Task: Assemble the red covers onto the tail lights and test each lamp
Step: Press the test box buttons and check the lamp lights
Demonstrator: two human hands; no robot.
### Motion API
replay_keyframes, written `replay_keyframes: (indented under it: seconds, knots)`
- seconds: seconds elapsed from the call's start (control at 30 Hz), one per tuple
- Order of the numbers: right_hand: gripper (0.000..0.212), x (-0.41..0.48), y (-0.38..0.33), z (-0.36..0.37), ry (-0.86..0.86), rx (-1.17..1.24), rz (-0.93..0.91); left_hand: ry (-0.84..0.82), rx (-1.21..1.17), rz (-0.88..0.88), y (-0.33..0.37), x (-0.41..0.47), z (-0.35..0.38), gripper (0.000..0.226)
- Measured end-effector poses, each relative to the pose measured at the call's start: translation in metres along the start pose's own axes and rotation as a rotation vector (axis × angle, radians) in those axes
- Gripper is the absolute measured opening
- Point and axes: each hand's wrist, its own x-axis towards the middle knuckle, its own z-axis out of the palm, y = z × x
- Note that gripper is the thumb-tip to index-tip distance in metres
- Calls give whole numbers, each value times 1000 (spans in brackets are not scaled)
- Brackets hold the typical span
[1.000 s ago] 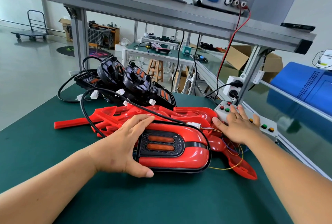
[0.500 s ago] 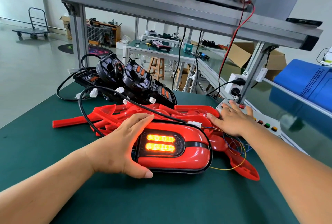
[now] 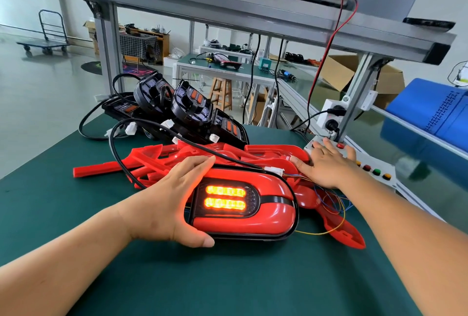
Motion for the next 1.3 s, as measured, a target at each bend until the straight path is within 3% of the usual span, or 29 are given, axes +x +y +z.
replay_keyframes:
  seconds: [0.2,0.3,0.43,0.57,0.7,0.8,0.93,1.1,1.17,1.27,1.3]
  knots:
    - [132,2,2,-2,5,44,-13,-33,-3,-24,2,-2,0,135]
    - [125,3,4,0,12,114,-21,-41,6,-27,3,-2,0,139]
    - [64,-5,0,-7,122,288,-41,-57,3,-31,5,-3,-3,141]
    - [34,-26,-12,-24,164,446,-232,-32,-33,-12,6,-5,-10,141]
    - [22,-38,-21,-28,65,311,-344,138,-123,-41,9,7,-28,112]
    - [20,-38,-26,-28,47,310,-334,228,-95,-57,14,36,-46,75]
    - [30,-36,-32,-28,45,364,-330,54,150,40,37,91,-56,38]
    - [22,-37,-30,-35,79,426,-350,-229,275,24,62,146,-27,39]
    - [24,-38,-27,-38,112,450,-394,-262,300,24,65,156,-18,41]
    - [28,-38,-22,-38,134,495,-409,-219,260,40,62,165,-13,11]
    - [28,-37,-20,-37,142,502,-409,-197,258,48,60,167,-13,11]
